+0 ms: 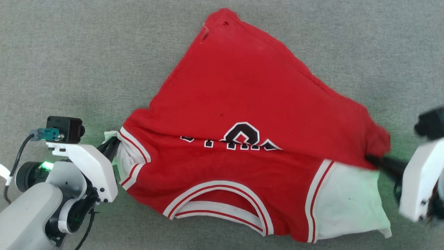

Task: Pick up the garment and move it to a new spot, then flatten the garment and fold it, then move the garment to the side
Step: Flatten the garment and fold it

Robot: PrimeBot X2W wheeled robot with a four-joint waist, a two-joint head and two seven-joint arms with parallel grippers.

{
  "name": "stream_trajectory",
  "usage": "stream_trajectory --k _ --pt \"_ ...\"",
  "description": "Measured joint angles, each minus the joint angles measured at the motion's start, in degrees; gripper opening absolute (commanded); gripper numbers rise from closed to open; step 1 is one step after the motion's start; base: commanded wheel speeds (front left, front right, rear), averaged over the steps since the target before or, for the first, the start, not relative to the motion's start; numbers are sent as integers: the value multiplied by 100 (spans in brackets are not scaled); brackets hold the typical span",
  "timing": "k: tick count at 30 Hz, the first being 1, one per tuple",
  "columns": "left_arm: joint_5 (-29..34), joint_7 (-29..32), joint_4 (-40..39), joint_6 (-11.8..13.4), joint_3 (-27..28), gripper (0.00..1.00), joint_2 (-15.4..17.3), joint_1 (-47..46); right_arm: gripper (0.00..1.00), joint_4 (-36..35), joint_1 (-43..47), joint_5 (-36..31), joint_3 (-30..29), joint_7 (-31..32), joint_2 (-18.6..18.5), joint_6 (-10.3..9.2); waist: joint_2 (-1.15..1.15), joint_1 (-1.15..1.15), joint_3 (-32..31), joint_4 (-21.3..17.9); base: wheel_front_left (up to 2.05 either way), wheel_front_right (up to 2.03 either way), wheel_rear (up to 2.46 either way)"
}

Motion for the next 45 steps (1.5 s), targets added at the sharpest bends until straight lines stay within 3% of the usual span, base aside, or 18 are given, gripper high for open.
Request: stream_trajectory --k 6,7,8,9,10,14,23,28,35,45 --pt "7 14 -23 7 -13 0 -36 -49 0 375 705 -303 -14 -722 456 -1 0 0 3 26 0 0 0" --pt "7 14 -14 7 -14 0 -53 -59 20 504 722 -367 40 -945 456 0 0 0 -6 33 0 0 0" --pt "7 11 1 4 -14 0 -69 -59 34 684 725 -404 48 -1147 487 3 0 0 -17 36 0 0 0" --pt "7 -4 23 -1 -18 0 -83 -59 73 815 723 -444 101 -1332 485 5 0 0 -31 38 0 0 0" --pt "7 -7 41 -4 -19 0 -97 -59 100 911 714 -538 160 -1490 436 21 0 0 -48 41 0 0 0" --pt "-11 -78 91 -37 -22 0 -116 -5 100 898 677 -399 218 -1767 417 25 0 0 -138 49 0 0 0" --pt "-43 -208 44 -102 -96 0 -231 159 100 -677 594 -427 -320 -1614 287 -1 0 0 -297 223 0 0 0" --pt "-26 -214 73 -174 -187 0 -386 143 100 -883 -96 -646 -167 -1652 70 0 0 0 -310 433 0 0 0" --pt "99 -241 235 -372 -397 0 -750 -80 100 -13 -1471 -647 532 -1909 -305 -1 -1 0 -246 903 0 0 0" --pt "277 -281 789 -860 -758 0 -1513 -548 100 2205 -3323 -475 1614 -1920 -777 -1 -1 0 -72 1844 0 0 0"
